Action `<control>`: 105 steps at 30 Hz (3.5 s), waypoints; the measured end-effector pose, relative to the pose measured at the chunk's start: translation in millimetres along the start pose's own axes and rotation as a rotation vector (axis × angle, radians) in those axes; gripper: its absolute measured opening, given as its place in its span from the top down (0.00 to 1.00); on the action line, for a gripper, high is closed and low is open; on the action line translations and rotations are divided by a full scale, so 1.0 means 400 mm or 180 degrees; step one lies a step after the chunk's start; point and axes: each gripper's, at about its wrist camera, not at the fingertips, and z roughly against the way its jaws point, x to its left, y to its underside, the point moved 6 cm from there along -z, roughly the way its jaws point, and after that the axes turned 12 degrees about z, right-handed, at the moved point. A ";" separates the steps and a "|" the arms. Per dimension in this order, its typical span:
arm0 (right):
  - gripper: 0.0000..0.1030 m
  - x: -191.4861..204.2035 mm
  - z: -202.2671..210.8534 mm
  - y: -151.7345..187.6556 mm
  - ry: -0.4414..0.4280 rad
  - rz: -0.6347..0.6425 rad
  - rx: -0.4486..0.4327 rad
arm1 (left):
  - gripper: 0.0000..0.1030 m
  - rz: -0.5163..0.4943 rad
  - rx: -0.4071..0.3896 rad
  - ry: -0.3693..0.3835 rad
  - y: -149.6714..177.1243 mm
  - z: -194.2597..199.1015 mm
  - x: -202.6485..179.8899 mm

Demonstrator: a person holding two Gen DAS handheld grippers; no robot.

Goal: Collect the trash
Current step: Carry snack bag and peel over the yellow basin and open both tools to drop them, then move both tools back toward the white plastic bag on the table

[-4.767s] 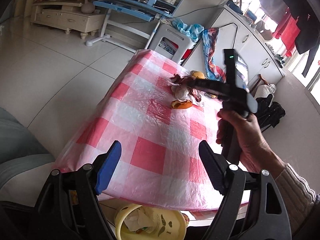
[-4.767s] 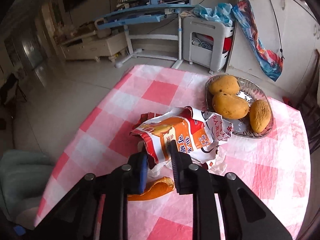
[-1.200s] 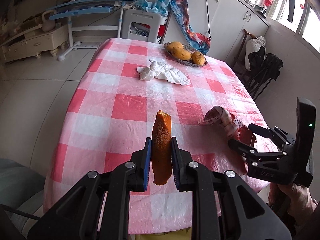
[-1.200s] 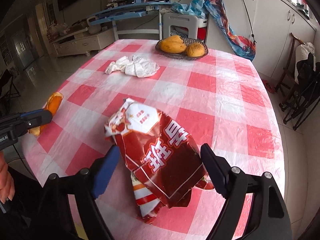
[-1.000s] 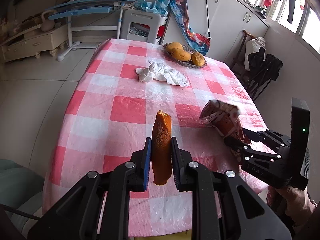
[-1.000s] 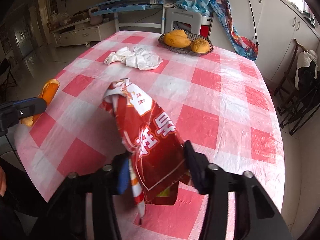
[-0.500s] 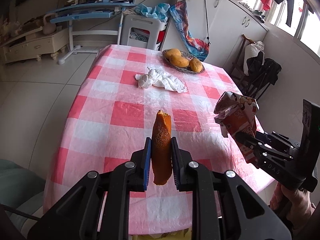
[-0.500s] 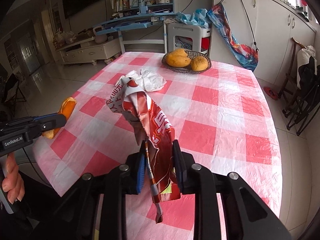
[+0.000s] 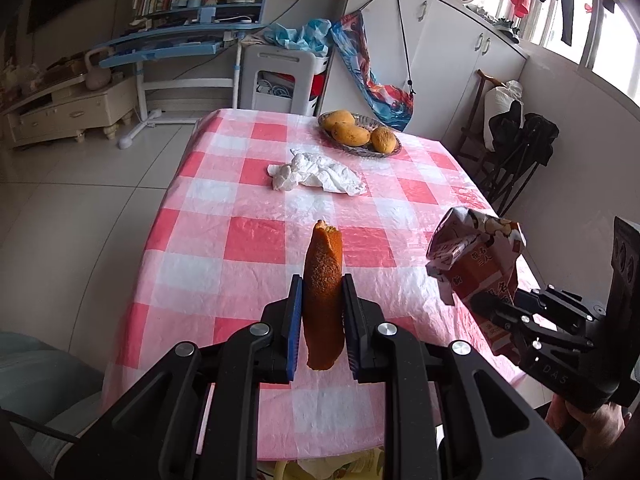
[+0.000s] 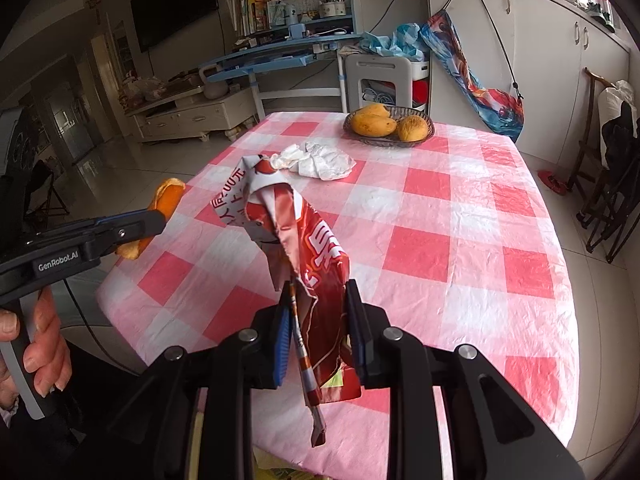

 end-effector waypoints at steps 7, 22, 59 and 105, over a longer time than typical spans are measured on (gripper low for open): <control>0.75 0.072 0.027 0.064 -0.0166 -0.0072 0.0025 | 0.82 0.0007 -0.0036 0.0024 0.015 0.028 0.002; 0.75 0.260 0.066 0.230 -0.0394 0.0188 0.0556 | 0.82 0.0072 -0.0073 0.0049 0.091 0.111 0.027; 0.32 0.101 0.175 0.254 0.0081 -0.0876 -0.0034 | 0.33 -0.0226 -0.0145 -0.0205 0.284 0.230 0.004; 0.25 0.146 0.163 0.225 0.0444 -0.0346 -0.0120 | 0.17 0.0509 -0.0960 -0.0594 0.186 0.299 0.132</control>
